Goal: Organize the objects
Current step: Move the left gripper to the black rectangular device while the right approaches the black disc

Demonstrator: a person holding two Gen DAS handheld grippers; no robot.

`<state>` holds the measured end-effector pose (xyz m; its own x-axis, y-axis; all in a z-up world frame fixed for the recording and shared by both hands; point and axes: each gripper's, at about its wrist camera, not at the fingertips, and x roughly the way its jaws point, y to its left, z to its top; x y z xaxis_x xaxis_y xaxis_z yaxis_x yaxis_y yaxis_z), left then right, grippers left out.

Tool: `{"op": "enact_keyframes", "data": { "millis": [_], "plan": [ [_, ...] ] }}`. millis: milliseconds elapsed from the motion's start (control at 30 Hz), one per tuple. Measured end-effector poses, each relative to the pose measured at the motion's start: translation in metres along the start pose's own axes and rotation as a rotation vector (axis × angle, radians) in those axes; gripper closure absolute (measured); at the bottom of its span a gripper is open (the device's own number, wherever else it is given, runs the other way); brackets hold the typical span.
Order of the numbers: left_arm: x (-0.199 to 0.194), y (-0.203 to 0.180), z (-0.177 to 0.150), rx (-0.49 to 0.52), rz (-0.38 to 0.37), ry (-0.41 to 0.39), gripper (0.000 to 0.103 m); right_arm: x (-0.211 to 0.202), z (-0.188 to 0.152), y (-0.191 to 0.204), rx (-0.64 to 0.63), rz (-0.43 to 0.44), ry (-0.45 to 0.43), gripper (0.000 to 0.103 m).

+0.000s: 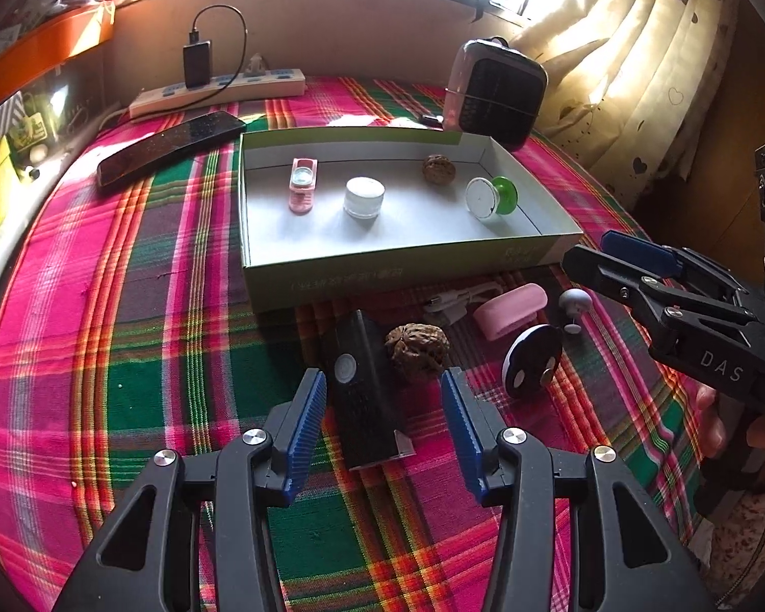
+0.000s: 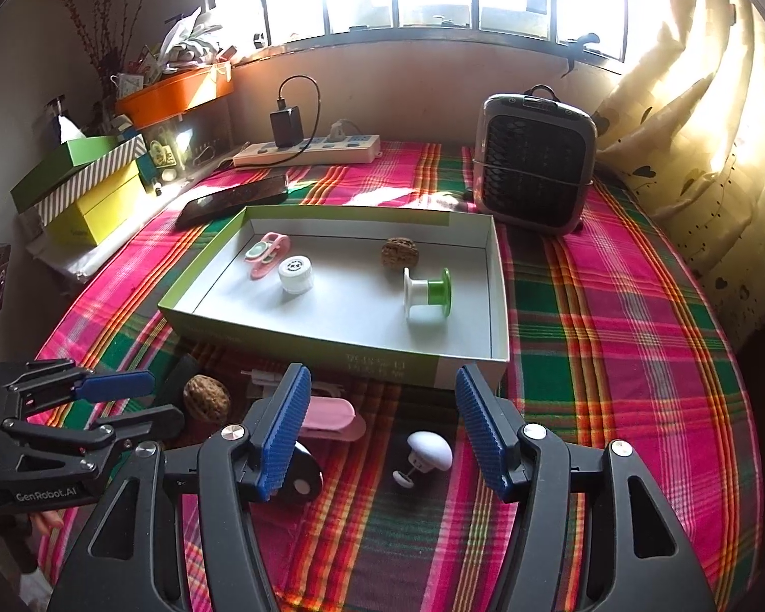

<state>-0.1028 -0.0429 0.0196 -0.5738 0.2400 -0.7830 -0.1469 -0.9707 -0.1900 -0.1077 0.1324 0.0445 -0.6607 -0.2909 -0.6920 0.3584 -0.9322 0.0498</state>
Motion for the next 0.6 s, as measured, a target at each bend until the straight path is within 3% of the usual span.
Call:
{"op": "enact_keyframes", "data": {
  "millis": [300,600],
  "plan": [
    [0.011,0.007,-0.004,-0.022,0.054,0.03,0.057,0.001,-0.013,0.002,0.003,0.018,0.023,0.043],
    [0.01,0.02,-0.004,-0.067,0.056,0.019,0.057,0.003,-0.02,0.006,-0.009,0.033,0.045,0.043]
  ]
}}
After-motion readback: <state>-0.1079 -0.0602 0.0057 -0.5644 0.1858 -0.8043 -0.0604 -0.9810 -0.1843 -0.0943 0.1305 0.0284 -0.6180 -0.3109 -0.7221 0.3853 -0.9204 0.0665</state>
